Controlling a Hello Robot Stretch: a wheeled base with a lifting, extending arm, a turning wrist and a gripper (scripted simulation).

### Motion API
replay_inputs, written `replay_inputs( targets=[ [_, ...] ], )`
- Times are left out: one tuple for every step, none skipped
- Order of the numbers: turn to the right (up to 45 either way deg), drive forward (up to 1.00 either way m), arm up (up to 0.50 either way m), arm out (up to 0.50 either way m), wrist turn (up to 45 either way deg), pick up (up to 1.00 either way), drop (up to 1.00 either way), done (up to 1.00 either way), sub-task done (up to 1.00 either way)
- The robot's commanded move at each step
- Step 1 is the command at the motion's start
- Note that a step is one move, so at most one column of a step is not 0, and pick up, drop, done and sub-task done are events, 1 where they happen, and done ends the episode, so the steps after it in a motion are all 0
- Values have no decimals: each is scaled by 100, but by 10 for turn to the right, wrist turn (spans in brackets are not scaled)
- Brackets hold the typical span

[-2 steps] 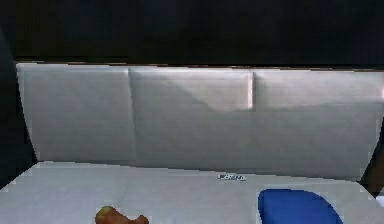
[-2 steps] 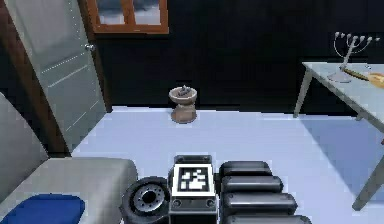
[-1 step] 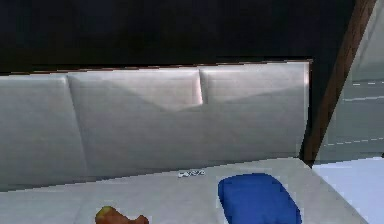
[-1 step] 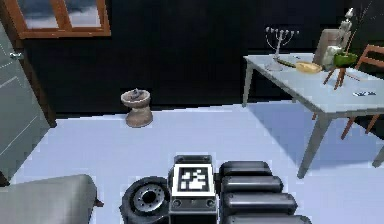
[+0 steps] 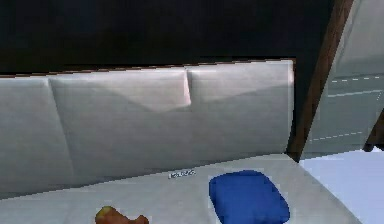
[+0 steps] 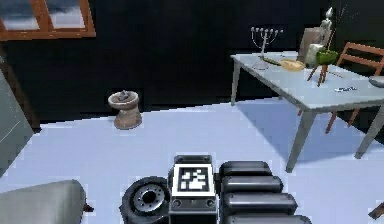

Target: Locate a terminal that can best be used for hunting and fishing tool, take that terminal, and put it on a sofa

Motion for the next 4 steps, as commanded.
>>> replay_inputs(
  targets=[
    [-360, 0, 0, 0, 0, 0, 0, 0, 0],
    [360, 0, 0, 0, 0, 0, 0, 0, 0],
    [0, 20, 0, 0, 0, 0, 0, 0, 0],
    [-150, 0, 0, 0, 0, 0, 0, 0, 0]
  ],
)
